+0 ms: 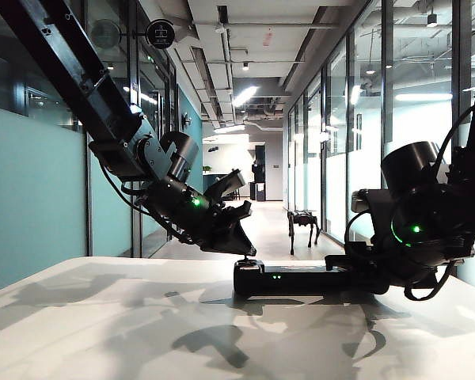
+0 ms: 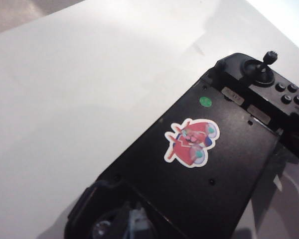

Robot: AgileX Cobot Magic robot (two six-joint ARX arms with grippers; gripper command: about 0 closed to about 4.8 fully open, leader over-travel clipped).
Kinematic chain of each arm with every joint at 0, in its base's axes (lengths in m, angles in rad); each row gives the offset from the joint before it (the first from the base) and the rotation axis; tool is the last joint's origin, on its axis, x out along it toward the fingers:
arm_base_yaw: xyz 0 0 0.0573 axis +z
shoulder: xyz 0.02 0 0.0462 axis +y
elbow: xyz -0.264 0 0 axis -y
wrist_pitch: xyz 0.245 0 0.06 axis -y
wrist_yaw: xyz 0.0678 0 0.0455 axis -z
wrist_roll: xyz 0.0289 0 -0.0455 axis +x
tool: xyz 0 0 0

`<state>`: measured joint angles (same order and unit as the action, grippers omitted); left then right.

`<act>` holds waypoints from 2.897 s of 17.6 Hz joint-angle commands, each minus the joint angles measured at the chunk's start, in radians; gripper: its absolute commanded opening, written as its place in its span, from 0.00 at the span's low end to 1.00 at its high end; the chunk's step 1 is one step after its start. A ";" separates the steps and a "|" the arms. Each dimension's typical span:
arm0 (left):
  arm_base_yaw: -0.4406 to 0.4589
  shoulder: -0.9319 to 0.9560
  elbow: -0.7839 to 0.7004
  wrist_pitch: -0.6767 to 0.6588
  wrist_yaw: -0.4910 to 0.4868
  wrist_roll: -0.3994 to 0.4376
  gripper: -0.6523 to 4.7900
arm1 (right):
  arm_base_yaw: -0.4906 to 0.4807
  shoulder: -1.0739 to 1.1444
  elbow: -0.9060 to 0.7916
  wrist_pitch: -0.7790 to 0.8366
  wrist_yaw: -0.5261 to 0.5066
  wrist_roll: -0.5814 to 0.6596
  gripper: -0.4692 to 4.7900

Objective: Push the left joystick on the remote control sitting on the white table forward to make the robot dog walk in a straight line until it approaches the door.

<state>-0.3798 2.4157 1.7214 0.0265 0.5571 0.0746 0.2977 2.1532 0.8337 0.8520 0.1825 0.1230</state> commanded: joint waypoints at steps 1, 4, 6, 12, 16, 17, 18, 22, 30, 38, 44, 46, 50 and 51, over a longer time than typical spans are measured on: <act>0.002 -0.003 0.006 0.012 -0.008 0.004 0.11 | 0.001 -0.006 0.004 0.043 -0.001 0.007 0.42; 0.002 -0.003 0.006 0.013 -0.008 0.004 0.11 | 0.001 -0.006 0.004 0.043 -0.001 0.007 0.42; 0.002 -0.003 0.006 0.013 -0.008 0.004 0.11 | 0.001 -0.006 0.004 0.043 -0.001 0.007 0.42; 0.002 -0.003 0.006 0.013 -0.008 0.004 0.11 | 0.002 -0.006 0.004 0.043 -0.001 0.007 0.42; 0.002 -0.004 0.006 0.013 -0.008 0.004 0.11 | 0.001 -0.006 0.004 0.043 0.000 0.007 0.42; 0.002 -0.004 0.006 0.013 -0.007 0.004 0.11 | 0.001 -0.006 0.004 0.043 -0.001 0.007 0.42; 0.003 -0.009 0.006 0.011 -0.003 0.004 0.11 | 0.001 -0.006 0.004 0.043 0.000 0.007 0.42; 0.003 -0.044 0.006 -0.004 0.024 0.004 0.11 | 0.001 -0.006 0.004 0.043 -0.001 0.007 0.42; 0.003 -0.219 0.006 -0.127 0.040 0.003 0.11 | 0.001 -0.006 0.004 0.043 -0.001 0.003 0.42; 0.003 -0.409 0.006 -0.246 -0.134 -0.004 0.11 | 0.001 -0.007 0.004 0.042 -0.001 0.003 0.66; 0.005 -0.492 0.003 -0.280 -0.232 -0.027 0.11 | 0.001 -0.058 0.003 0.003 -0.001 -0.015 0.66; 0.005 -0.492 0.003 -0.282 -0.251 -0.028 0.11 | 0.001 -0.099 0.003 -0.035 -0.001 -0.031 0.66; 0.005 -0.492 0.003 -0.280 -0.269 -0.049 0.11 | 0.001 -0.222 0.001 -0.145 0.000 -0.052 0.58; 0.005 -0.492 0.003 -0.279 -0.274 -0.053 0.11 | 0.001 -0.257 -0.002 -0.177 0.002 -0.053 0.43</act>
<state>-0.3740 1.9297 1.7222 -0.2596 0.2909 0.0322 0.2977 1.9244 0.8333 0.7025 0.1818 0.0769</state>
